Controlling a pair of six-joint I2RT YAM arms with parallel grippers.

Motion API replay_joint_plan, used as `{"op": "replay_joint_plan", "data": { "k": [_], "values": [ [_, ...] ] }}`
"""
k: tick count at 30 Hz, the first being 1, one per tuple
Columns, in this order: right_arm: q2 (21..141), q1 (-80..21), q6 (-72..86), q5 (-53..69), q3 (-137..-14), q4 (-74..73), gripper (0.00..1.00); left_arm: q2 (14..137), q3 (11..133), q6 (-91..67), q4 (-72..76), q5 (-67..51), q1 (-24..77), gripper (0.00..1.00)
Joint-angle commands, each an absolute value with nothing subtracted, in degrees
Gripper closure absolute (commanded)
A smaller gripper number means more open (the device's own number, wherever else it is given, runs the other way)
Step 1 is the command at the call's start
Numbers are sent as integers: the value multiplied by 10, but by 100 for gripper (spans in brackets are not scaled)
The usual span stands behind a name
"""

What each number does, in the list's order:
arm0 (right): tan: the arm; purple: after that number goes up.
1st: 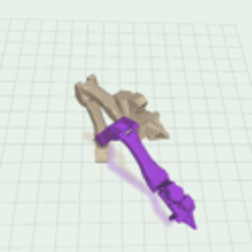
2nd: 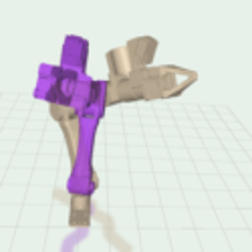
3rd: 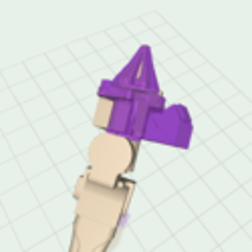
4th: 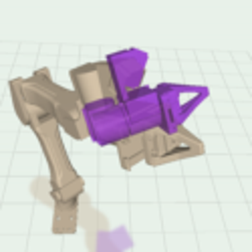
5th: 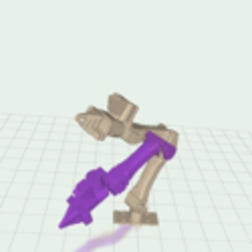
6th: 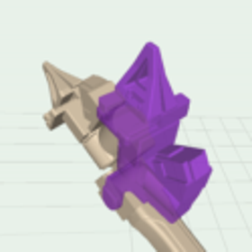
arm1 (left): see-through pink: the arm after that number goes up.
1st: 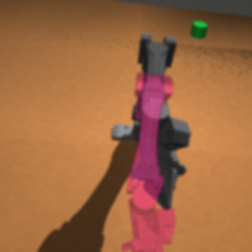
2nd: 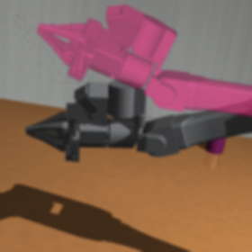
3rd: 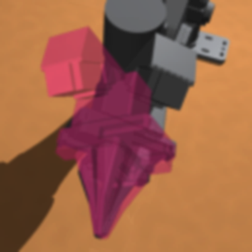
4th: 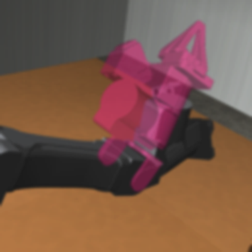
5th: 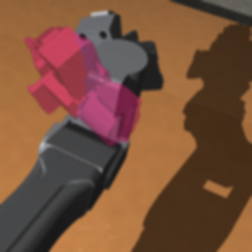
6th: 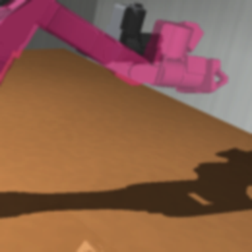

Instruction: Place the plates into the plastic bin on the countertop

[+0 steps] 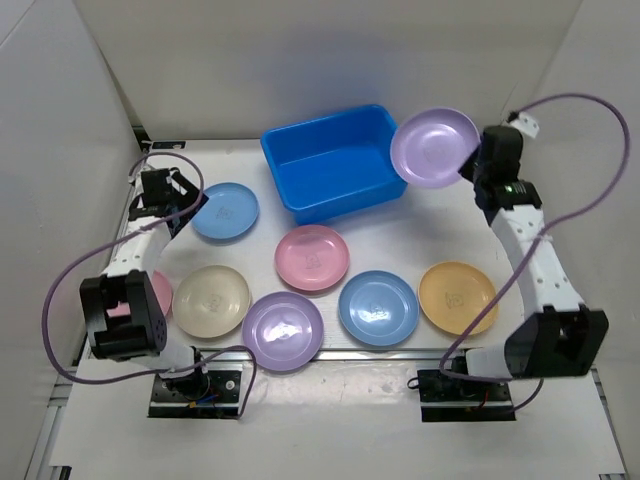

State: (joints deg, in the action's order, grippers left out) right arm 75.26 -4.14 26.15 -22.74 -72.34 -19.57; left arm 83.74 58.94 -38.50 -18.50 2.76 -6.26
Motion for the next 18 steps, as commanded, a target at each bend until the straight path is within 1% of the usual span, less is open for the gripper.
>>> {"op": "replay_joint_plan", "data": {
  "k": [1,2,3,6,7,8,11,12,13,15,18],
  "values": [
    [846,-81,250,-200,-812,-153,100,872,631,-383,-200,47,-91,1],
    [868,-98,246,-200,-857,-148,100,879,643,-380,-200,44,-102,1],
    [921,-105,243,-200,-876,-144,100,896,648,-376,-199,41,-105,1],
    [998,-137,243,-202,-974,-141,100,925,672,-350,-200,52,-116,1],
    [1051,-148,239,-204,-998,-141,100,942,679,-339,-200,57,-116,1],
    [1077,-165,234,-215,-1042,-136,100,951,682,-335,-200,56,-115,1],
    [1191,-190,222,-232,-1137,-169,100,976,687,-316,-200,54,-116,1],
    [1216,-204,218,-244,-1190,-184,100,983,689,-312,-200,55,-115,1],
    [1262,-211,209,-250,-1214,-188,100,995,689,-309,-200,58,-116,1],
    [1299,-220,204,-264,-1264,-197,100,1009,700,-292,-200,52,-116,1],
    [1335,-236,209,-276,-1276,-204,100,1032,710,-285,-200,40,-118,5]
  ]
}}
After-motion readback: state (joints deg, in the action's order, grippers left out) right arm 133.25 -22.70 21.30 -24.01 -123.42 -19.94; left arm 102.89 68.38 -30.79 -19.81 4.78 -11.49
